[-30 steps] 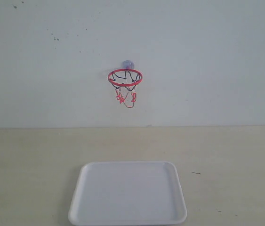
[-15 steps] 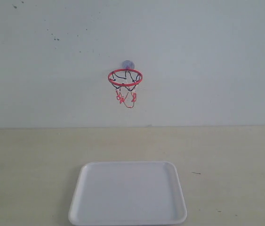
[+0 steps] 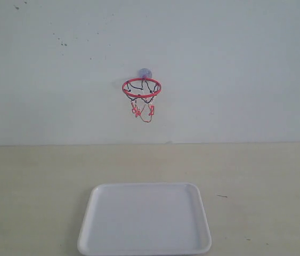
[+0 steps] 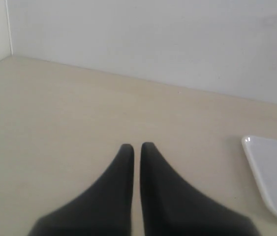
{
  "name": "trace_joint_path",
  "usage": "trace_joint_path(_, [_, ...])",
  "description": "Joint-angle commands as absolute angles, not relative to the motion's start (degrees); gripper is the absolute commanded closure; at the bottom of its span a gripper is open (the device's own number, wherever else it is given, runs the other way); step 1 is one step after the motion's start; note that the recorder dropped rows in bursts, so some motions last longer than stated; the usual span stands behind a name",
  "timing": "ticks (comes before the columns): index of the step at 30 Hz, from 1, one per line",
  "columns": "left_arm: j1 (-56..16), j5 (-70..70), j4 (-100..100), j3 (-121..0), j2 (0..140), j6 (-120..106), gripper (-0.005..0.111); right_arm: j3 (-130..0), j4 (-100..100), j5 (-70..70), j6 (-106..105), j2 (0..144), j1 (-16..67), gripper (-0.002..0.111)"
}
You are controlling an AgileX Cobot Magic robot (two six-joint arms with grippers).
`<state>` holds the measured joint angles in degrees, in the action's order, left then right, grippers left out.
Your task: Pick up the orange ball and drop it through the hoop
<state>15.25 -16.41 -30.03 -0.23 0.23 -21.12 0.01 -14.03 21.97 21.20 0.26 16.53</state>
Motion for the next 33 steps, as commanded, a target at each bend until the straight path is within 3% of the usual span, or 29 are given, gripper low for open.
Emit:
trace_joint_path(1, [15.41, -16.63, -28.84, 0.0, 0.0, -20.39, 0.103, 0.0, -14.24, 21.74, 21.09, 0.0, 16.5, 0.108])
trace_joint_path(10, [15.41, -16.74, -4.7, 0.0, 0.0, 0.0, 0.103, 0.0, -14.24, 21.74, 21.09, 0.0, 16.5, 0.108])
trace_joint_path(28, [15.31, -17.12, -5.14, 0.0, 0.0, 1.22, 0.103, 0.0, -14.24, 21.74, 21.09, 0.0, 16.5, 0.108])
trace_joint_path(33, [11.25, -17.12, -5.14, 0.0, 0.0, 1.22, 0.103, 0.0, -14.24, 21.74, 21.09, 0.0, 16.5, 0.108])
